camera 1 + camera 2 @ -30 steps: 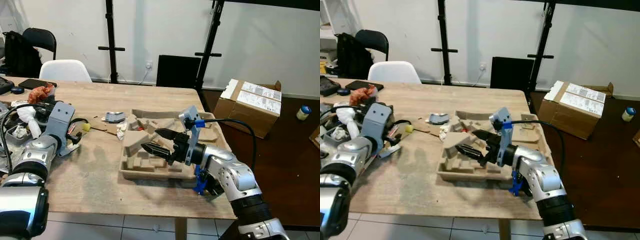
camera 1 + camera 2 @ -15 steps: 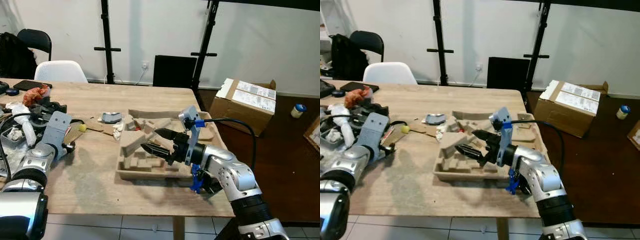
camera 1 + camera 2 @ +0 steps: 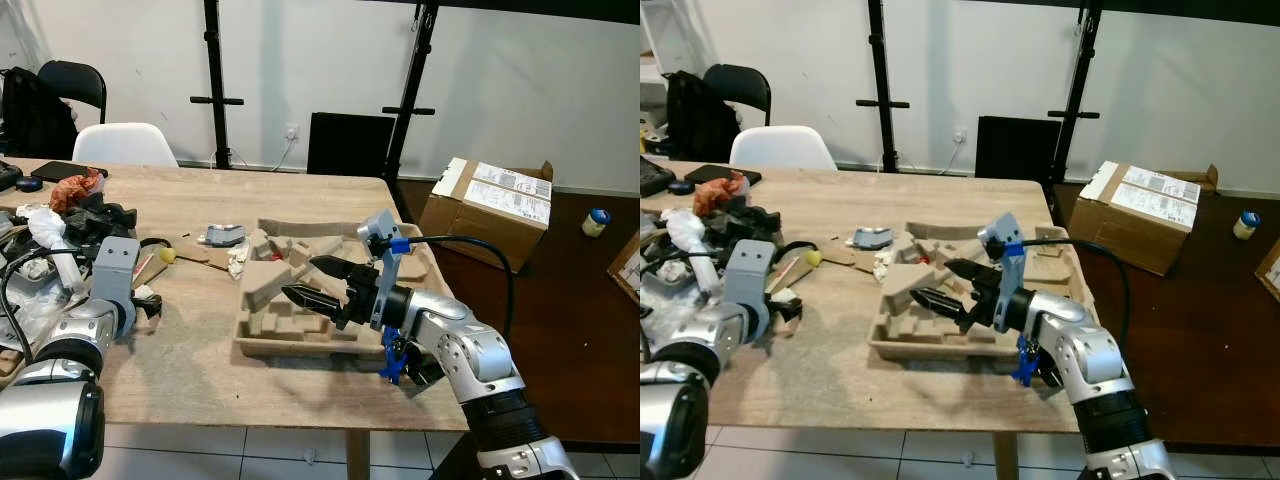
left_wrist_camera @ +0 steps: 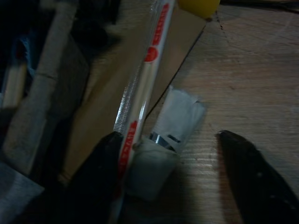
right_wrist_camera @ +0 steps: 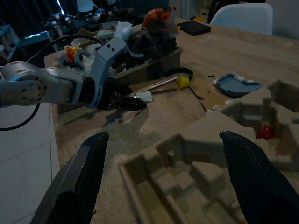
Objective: Picking trash to rubbish bin
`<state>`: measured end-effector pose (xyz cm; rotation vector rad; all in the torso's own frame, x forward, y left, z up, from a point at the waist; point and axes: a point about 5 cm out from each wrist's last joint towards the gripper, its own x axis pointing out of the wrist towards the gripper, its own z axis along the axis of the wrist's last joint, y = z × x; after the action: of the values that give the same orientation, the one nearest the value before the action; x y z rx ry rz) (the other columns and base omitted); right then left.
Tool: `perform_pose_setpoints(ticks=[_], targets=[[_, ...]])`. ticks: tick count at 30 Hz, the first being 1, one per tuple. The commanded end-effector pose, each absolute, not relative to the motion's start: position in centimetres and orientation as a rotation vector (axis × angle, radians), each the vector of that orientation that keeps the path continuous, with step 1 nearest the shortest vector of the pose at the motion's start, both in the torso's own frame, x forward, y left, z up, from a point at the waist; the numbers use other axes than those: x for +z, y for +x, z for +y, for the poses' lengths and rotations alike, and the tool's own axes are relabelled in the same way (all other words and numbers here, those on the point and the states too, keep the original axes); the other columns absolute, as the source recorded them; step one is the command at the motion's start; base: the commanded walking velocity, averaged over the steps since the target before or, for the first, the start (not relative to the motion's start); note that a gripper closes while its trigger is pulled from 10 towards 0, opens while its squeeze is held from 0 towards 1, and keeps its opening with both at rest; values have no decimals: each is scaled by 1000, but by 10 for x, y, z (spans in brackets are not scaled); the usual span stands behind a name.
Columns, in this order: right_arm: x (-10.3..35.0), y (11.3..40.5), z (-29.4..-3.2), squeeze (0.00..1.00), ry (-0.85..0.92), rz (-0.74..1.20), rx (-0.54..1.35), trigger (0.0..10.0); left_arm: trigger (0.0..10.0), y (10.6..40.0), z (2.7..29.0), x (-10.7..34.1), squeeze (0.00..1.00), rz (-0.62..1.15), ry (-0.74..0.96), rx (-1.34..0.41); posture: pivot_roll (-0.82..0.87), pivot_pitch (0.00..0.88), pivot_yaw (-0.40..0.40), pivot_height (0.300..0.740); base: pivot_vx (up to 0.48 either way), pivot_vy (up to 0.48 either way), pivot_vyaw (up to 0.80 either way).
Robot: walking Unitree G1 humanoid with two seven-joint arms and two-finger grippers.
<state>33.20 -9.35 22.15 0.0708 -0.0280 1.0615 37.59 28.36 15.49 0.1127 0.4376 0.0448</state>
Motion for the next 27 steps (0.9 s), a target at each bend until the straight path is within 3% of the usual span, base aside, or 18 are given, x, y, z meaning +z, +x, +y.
perform_pose_setpoints(ticks=[1, 14, 20, 24, 27], targets=[[221, 330, -95, 0, 86, -27, 1062, 10000, 0, 374, 278, 145, 0, 490, 95, 15, 45, 122, -37, 740, 0, 0, 0], [221, 332, -96, 0, 90, -28, 1053, 10000, 0, 372, 278, 142, 0, 528, 120, -22, 47, 126, -37, 740, 0, 0, 0], [221, 334, -97, 0, 90, -28, 1043, 10000, 0, 379, 279, 160, 0, 406, 108, 5, 48, 127, -39, 740, 0, 0, 0], [222, 335, -99, 0, 95, -33, 1030, 10000, 0, 393, 267, 203, 0, 98, -226, -105, 49, 129, -38, 740, 0, 0, 0], [223, 336, -99, 0, 95, -34, 1027, 10000, 0, 396, 265, 218, 0, 4, -324, -163, 53, 127, -38, 740, 0, 0, 0]])
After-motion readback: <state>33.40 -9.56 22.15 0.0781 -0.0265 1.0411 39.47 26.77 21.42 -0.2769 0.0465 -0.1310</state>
